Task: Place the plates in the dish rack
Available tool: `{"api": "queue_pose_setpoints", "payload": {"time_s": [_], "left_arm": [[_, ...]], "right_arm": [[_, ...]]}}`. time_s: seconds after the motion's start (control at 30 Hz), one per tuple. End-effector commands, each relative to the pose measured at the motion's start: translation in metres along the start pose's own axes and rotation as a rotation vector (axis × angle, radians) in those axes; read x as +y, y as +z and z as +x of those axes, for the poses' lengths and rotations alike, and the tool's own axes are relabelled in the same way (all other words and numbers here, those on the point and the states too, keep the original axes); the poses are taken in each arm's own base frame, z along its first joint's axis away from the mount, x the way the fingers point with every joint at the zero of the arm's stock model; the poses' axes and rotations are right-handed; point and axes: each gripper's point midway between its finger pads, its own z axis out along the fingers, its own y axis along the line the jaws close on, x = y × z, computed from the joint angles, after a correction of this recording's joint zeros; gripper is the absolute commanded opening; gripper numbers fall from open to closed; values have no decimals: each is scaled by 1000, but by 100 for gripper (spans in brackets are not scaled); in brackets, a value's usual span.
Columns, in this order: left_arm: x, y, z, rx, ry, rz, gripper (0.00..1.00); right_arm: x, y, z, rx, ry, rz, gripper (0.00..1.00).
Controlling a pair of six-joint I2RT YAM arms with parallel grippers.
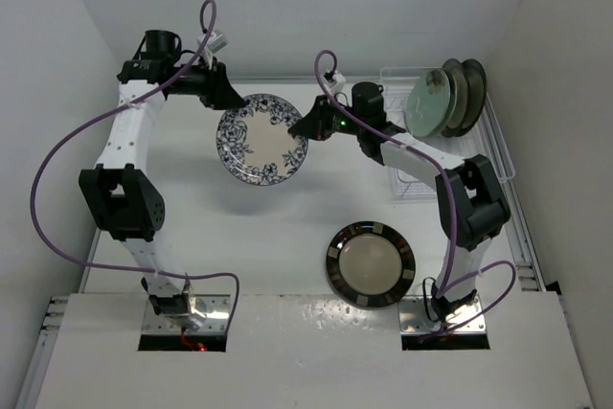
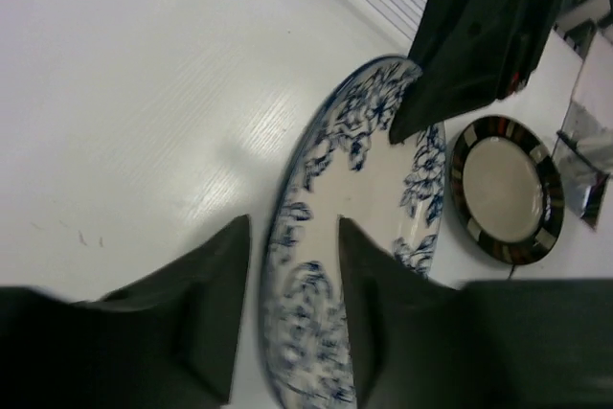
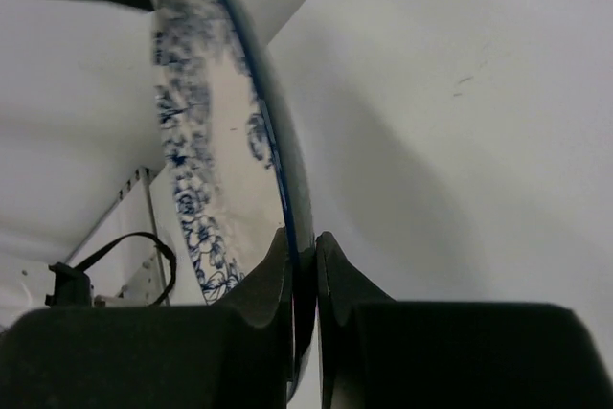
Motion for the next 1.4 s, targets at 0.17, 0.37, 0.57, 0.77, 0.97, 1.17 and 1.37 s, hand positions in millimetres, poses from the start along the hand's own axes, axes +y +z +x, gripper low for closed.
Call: {"api": "queue_pose_setpoints", "payload": {"time_s": [0.17, 0.37, 0.57, 0.77, 0.97, 1.17, 1.37], "left_arm": [[84, -39, -27, 99, 16, -710, 100], [125, -82, -2, 122, -84, -863, 100], [128, -83, 26, 157, -138, -836, 100], [131, -86, 35, 165, -152, -820, 100], [130, -83, 34, 160, -152, -803, 100], [127, -83, 38, 167, -158, -800, 100], [128, -81, 39, 164, -158, -792, 100]], "right_arm": [[-9, -56, -136, -269, -294, 302, 0], [-38, -158, -250, -521, -427, 676, 0], [-77, -280, -299, -621, -588, 1301, 0], [-123, -313, -276, -499, -648, 1586, 0], [-152, -308, -246, -496, -620, 1609, 0], [-169, -307, -211, -468, -576, 1623, 0], [-192, -295, -168, -421, -459, 1586, 0]]}}
